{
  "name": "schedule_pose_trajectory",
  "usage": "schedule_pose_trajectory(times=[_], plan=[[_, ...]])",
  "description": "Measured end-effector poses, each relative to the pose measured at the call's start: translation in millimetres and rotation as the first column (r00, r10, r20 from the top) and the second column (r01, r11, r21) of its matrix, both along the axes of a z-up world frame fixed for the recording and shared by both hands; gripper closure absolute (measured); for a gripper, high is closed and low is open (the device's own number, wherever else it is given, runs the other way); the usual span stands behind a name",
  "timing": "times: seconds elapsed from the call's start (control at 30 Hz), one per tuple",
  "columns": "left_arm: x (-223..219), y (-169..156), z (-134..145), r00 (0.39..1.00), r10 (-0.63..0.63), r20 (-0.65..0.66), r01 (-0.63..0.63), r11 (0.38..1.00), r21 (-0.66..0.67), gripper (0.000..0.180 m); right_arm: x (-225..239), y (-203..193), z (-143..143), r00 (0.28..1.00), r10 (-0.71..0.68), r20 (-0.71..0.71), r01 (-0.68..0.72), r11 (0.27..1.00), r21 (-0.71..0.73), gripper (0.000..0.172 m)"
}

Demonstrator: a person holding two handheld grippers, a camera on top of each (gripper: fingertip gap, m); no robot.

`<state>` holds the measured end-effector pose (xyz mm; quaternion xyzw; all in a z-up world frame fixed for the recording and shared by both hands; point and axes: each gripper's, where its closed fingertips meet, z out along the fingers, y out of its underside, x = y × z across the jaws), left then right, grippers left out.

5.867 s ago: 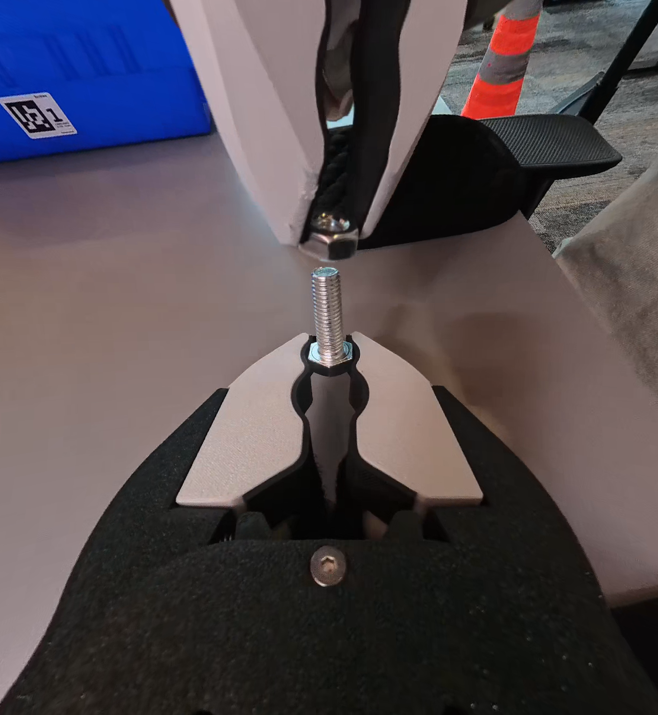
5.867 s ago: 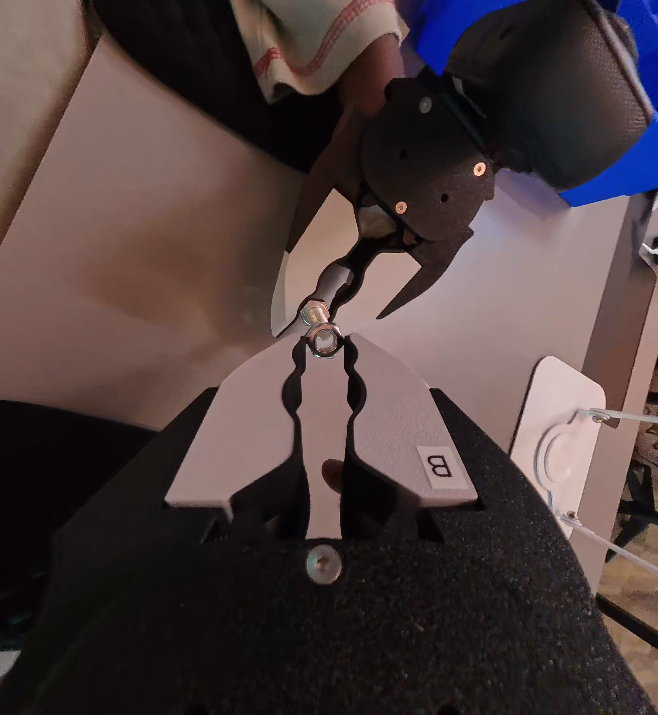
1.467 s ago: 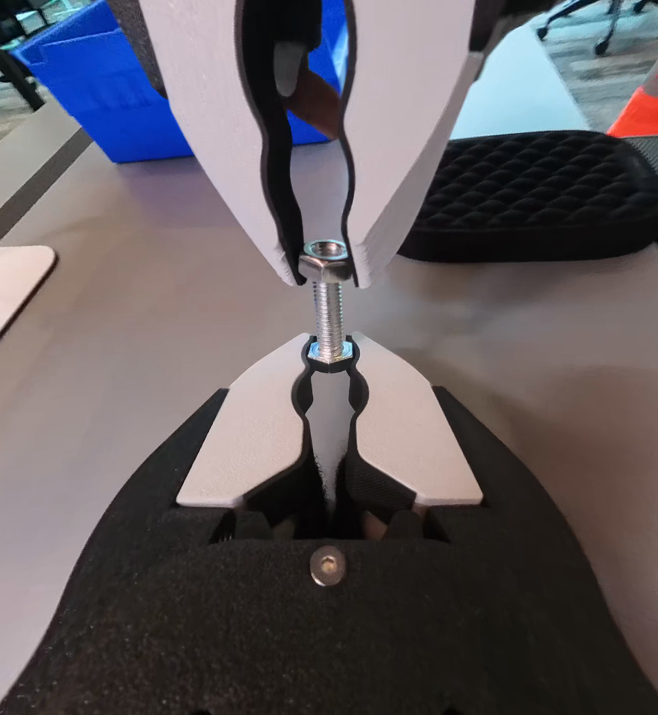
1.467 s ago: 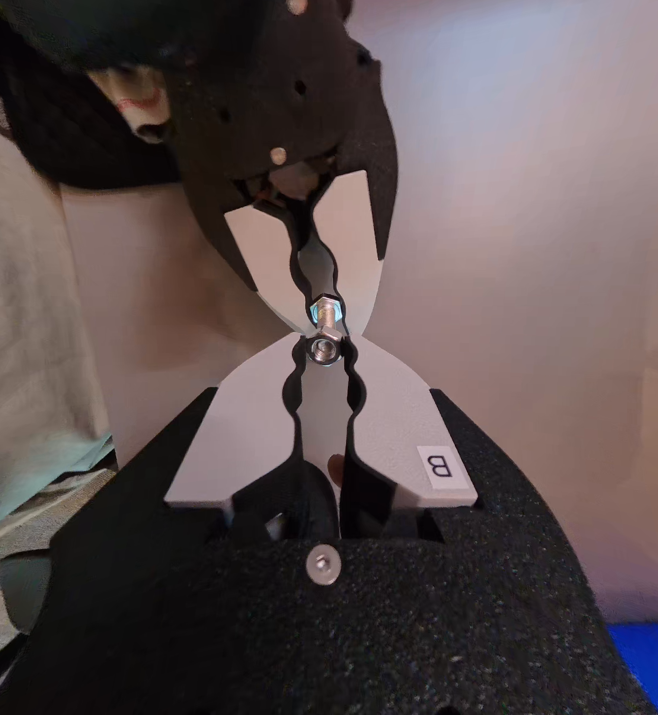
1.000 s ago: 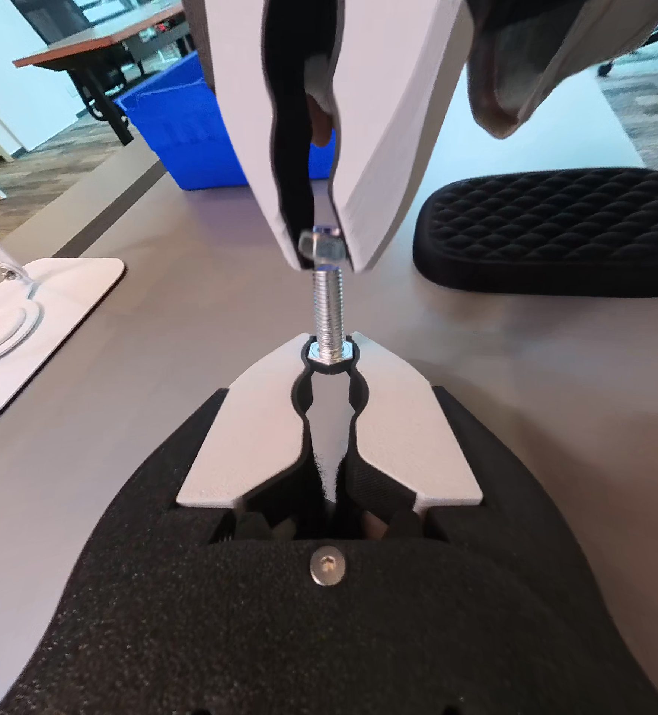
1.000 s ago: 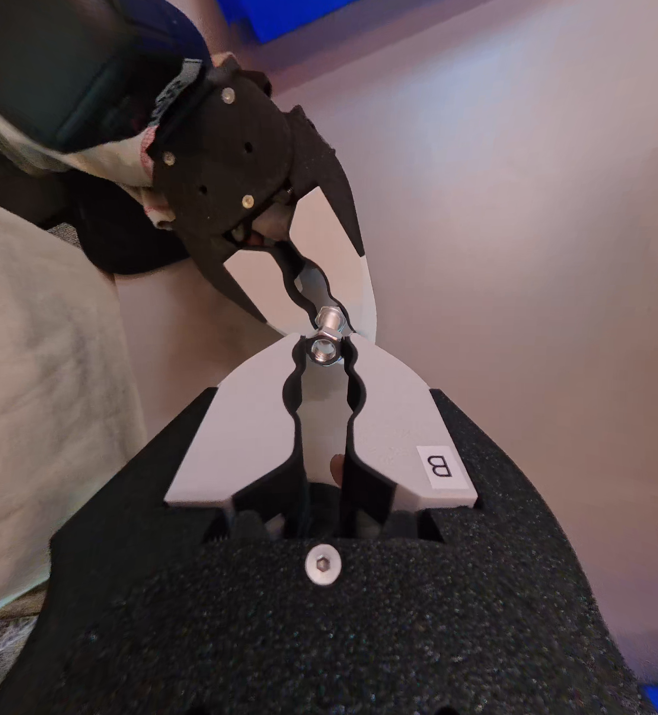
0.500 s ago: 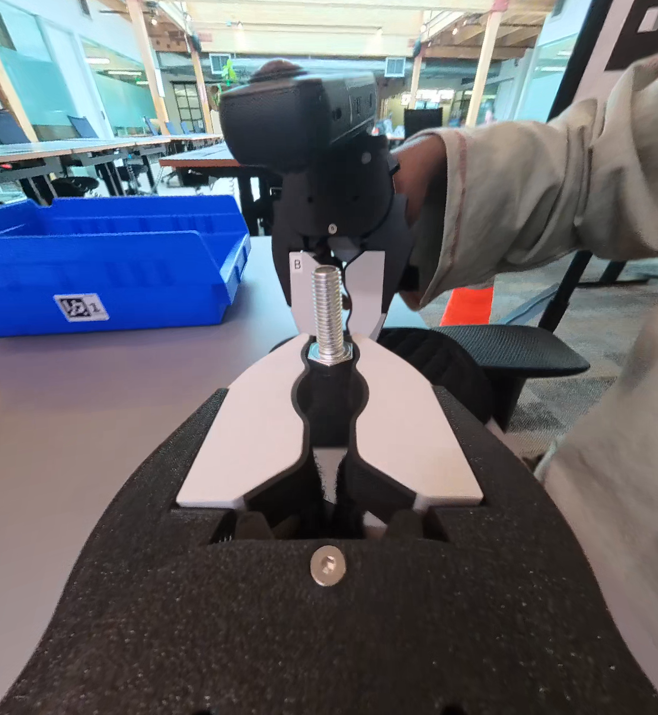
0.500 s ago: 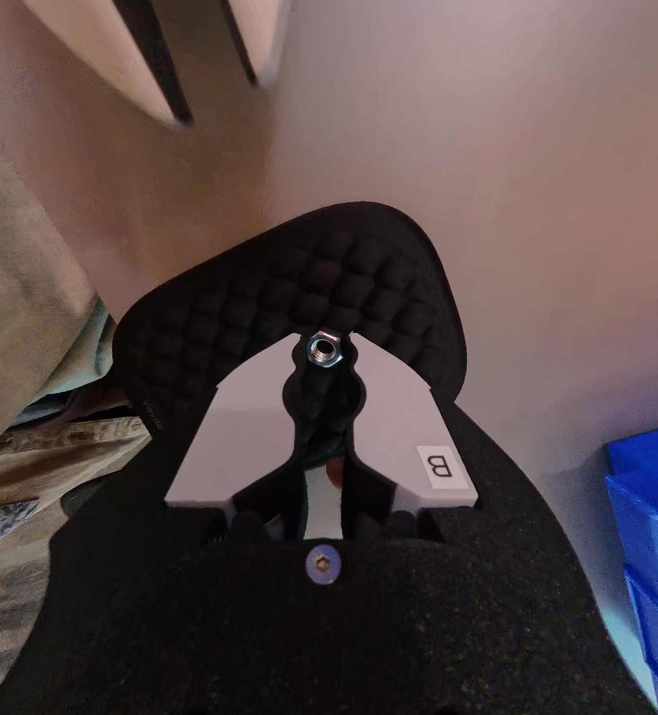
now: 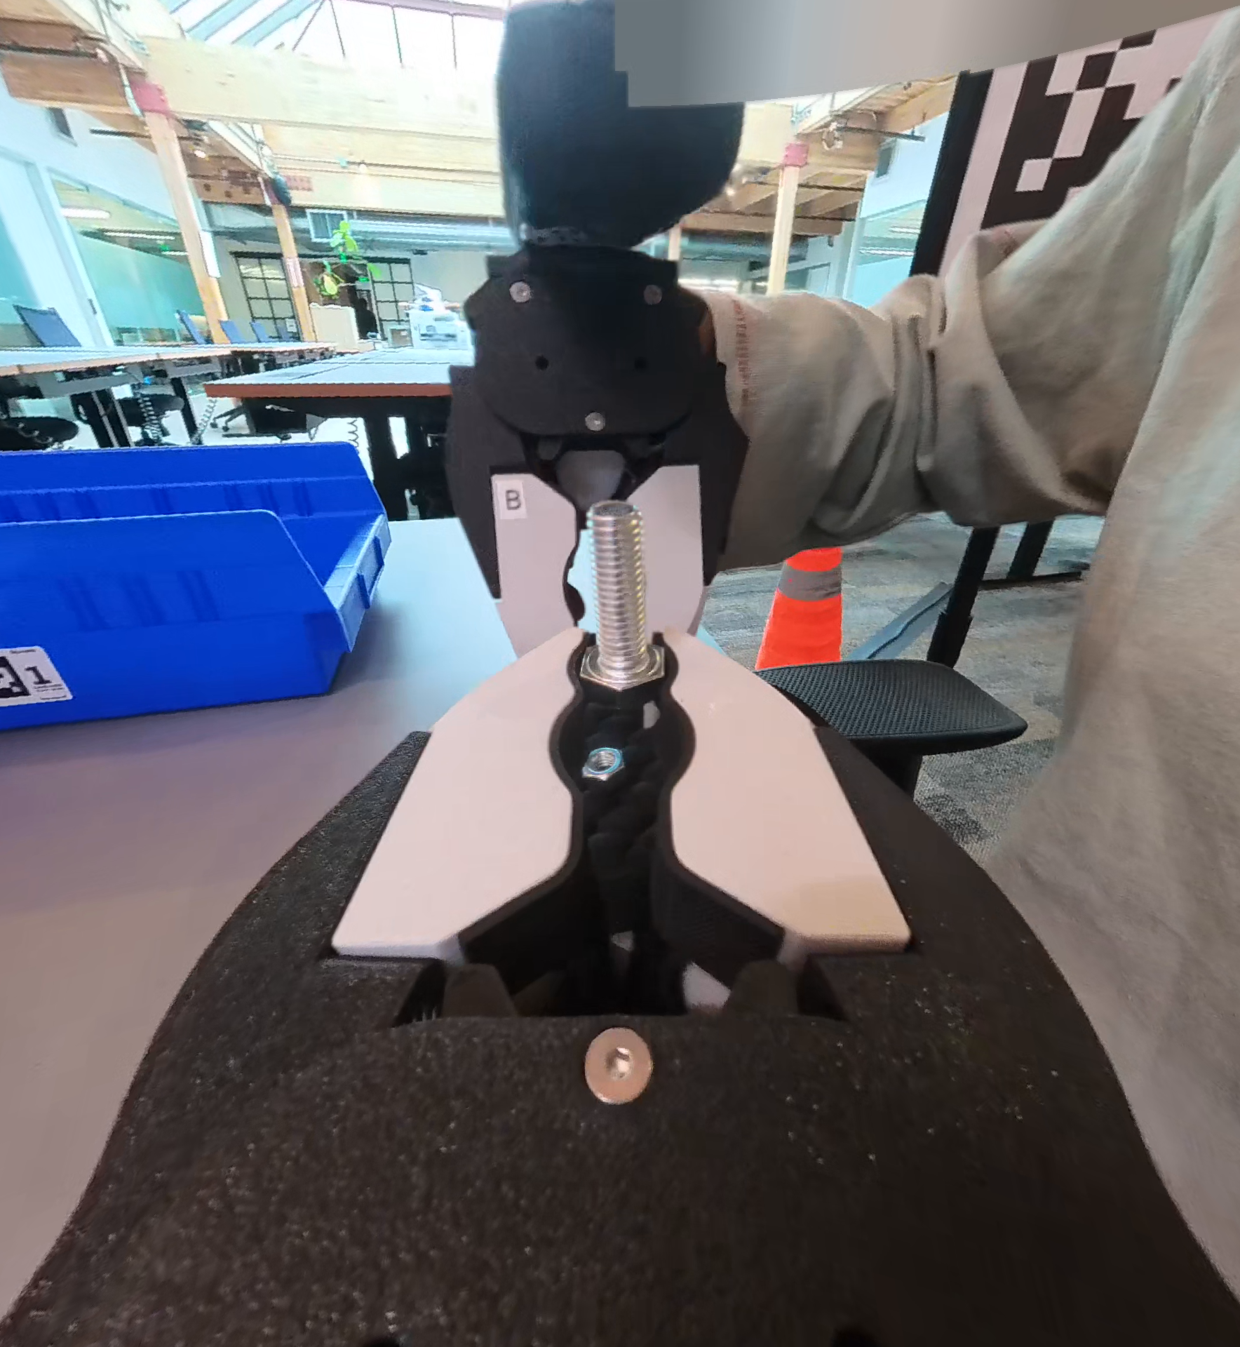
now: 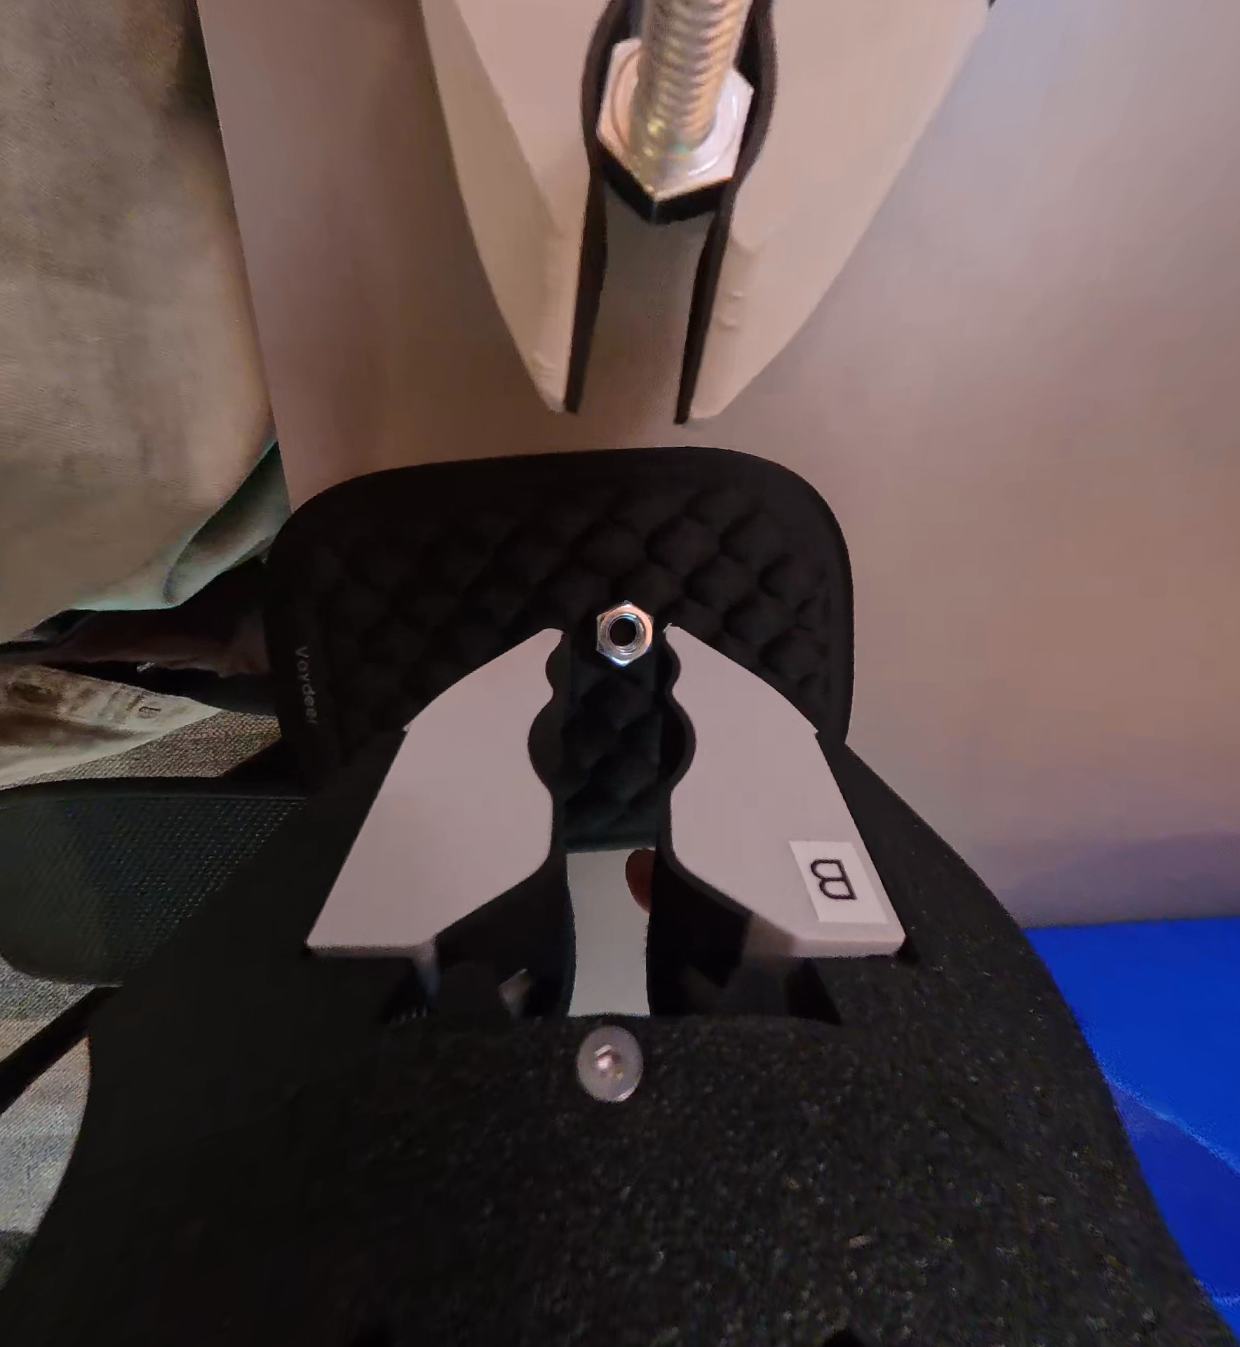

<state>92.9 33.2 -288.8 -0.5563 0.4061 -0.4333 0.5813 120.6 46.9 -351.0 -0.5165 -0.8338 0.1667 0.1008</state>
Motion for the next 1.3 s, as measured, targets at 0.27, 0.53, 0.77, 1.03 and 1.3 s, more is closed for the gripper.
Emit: schedule_pose_trajectory(times=[0.27,0.53,0.77,1.03,1.3], plan=[[2.5,-2.8,-1.9,1.000,-0.024,-0.018,0.024,1.000,0.002,0.166,-1.6,0.6,-9.7,0.991,0.103,0.088,-0.101,0.994,-0.034,0.152],[3.0,-2.6,-2.6,0.999,-0.032,-0.022,0.032,0.999,-0.009,0.167,-0.3,1.2,-19.3,0.986,0.120,0.112,-0.114,0.992,-0.062,0.155],[8.4,-3.4,-9.2,0.995,-0.080,-0.065,0.076,0.995,-0.057,0.166,-17.4,19.4,63.8,0.959,0.257,-0.122,-0.239,0.960,0.144,0.155],[19.1,-11.3,-23.7,0.970,-0.170,-0.172,0.154,0.983,-0.104,0.166,-42.3,-31.5,105.7,0.762,0.641,-0.089,-0.630,0.766,0.124,0.155],[20.9,-30.9,-24.0,0.925,-0.342,-0.167,0.324,0.938,-0.126,0.166,-39.1,-37.3,88.9,0.584,0.809,0.064,-0.811,0.579,0.085,0.155]])
